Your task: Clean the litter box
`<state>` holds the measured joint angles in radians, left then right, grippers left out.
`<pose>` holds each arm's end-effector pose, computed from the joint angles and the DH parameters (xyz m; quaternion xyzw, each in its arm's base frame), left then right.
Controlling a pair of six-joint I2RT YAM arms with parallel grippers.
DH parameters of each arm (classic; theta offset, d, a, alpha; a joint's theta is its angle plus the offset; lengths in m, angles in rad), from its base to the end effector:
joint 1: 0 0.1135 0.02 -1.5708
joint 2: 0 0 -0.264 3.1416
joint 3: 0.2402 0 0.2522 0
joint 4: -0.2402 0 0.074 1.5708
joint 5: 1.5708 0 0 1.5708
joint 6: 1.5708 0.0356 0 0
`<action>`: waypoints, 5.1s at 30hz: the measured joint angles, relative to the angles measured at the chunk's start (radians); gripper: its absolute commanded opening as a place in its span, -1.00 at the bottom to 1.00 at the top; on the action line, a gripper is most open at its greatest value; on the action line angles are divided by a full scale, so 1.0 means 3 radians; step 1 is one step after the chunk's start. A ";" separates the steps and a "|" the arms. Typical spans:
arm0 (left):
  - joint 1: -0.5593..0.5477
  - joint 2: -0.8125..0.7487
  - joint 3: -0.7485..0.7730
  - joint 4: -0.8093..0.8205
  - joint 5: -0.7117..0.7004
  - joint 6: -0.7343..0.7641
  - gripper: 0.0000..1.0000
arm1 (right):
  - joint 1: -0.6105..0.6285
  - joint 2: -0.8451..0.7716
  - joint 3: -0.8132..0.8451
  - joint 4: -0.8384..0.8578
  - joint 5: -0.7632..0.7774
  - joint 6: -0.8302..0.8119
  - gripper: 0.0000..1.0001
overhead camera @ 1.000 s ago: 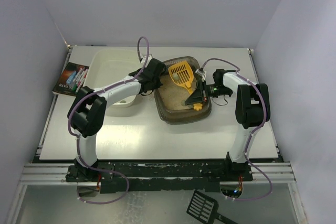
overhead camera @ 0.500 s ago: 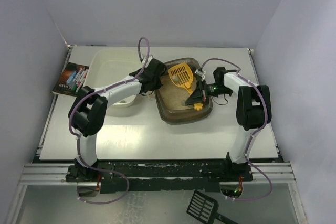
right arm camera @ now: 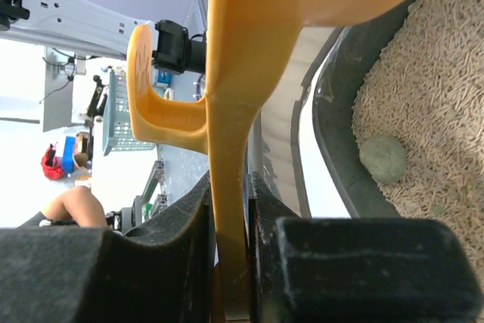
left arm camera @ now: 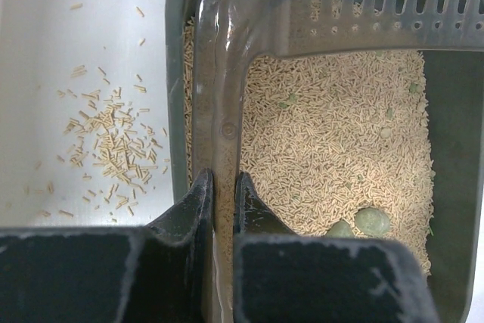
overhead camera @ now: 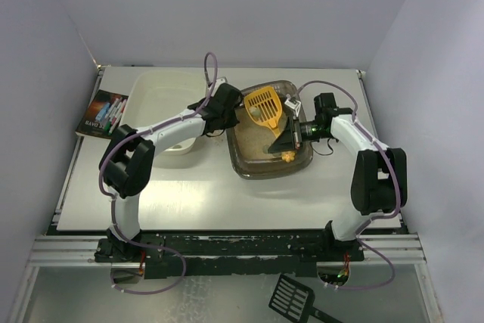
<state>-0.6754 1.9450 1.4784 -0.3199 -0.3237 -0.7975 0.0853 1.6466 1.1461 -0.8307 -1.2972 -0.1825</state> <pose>0.3492 -0.2652 0.2263 -0.1171 0.9066 -0.1430 0.3795 0.2995 0.0600 0.2306 -0.1772 0.7745 0.5944 0.1243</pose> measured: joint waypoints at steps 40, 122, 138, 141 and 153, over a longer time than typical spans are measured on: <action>-0.0086 -0.0034 0.0043 -0.0083 -0.0347 0.0254 -0.74 | -0.0008 0.0983 0.0455 -0.1666 -0.0769 -0.1986 -1.00; -0.0141 0.0206 0.0488 -0.0474 -0.0493 0.0303 0.57 | 0.0221 0.1282 0.0921 -0.1837 -0.0860 -0.2305 -1.00; -0.0018 -0.0075 0.0621 -0.0590 -0.0779 0.0707 0.62 | 0.0215 0.1069 0.0865 -0.1837 -0.0862 -0.2374 -1.00; 0.0106 -0.0137 0.0618 -0.0624 -0.0777 0.0754 0.61 | 0.0215 0.1066 0.0865 -0.1837 -0.0862 -0.2374 -1.00; 0.0505 -0.0200 0.0774 -0.0919 -0.0406 0.0969 0.56 | 0.0215 0.0900 0.0914 -0.1823 -0.0862 -0.2327 -1.00</action>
<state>-0.5240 1.8851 1.7107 -0.5957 -0.4454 -0.5068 0.1497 1.9167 1.4204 -1.3777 -1.5558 -0.8806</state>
